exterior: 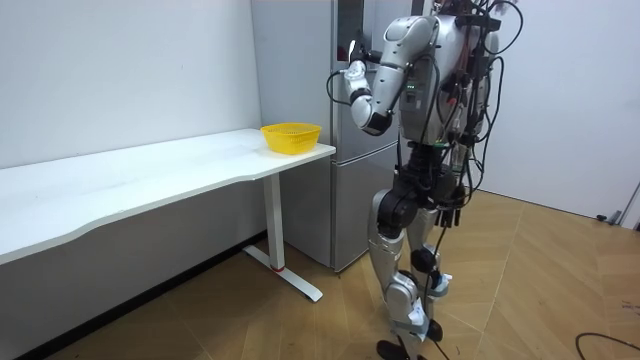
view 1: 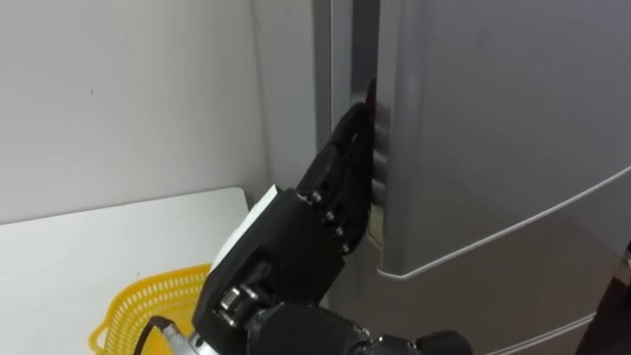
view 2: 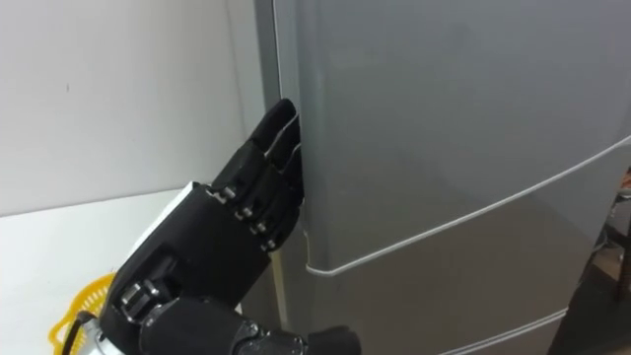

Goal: Retrieve from the upper fridge

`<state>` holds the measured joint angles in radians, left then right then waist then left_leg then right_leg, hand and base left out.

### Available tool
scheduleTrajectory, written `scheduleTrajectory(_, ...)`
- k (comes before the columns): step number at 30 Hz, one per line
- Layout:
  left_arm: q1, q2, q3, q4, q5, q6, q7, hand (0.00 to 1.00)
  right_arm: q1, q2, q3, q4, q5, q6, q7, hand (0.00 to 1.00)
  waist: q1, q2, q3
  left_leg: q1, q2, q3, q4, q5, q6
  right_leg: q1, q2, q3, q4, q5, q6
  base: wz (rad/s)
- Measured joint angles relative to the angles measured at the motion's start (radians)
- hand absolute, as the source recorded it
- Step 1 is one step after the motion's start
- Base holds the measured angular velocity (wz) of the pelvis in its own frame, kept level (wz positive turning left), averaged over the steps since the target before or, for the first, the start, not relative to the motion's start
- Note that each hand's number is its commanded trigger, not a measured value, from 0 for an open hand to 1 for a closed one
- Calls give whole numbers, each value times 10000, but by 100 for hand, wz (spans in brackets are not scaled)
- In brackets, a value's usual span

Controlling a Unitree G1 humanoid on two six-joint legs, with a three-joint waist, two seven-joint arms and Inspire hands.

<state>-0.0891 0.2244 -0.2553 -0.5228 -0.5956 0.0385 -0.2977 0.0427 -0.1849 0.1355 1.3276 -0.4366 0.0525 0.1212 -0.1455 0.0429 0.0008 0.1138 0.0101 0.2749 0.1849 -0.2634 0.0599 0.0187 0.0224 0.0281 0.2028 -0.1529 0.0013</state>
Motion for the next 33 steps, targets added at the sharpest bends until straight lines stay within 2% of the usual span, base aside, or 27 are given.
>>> scheduleTrajectory(9, 0, -11, -8, 0, -8, -15, 14, 0, 96, -94, -2, -89, -10, 40, -132, 0, -6, 40, 6, -76, -6, 330, 31, -4, 20, -142, -7, 263, 14, 64, 92, -6)
scheduleTrajectory(11, -4, -44, -8, 0, -7, -57, 14, 0, 152, -96, -9, -112, 14, 38, -168, 0, -113, 54, 6, -171, -5, 382, 30, -6, 112, -230, -10, 259, 12, 92, 119, 2)
scheduleTrajectory(17, -4, -58, -44, 2, -7, -60, 15, 0, 339, -106, -13, -159, 38, 21, -231, 0, -151, 82, 14, -210, -3, 579, 26, -7, 179, -315, -25, 260, 24, 202, 167, -5)
scheduleTrajectory(33, -8, -124, -285, 2, -17, -115, -9, 0, 205, -106, -21, -331, 51, -76, -85, 0, -213, 113, 30, -169, -3, 992, -35, -17, 246, -360, -40, 283, 17, 305, 209, -2)
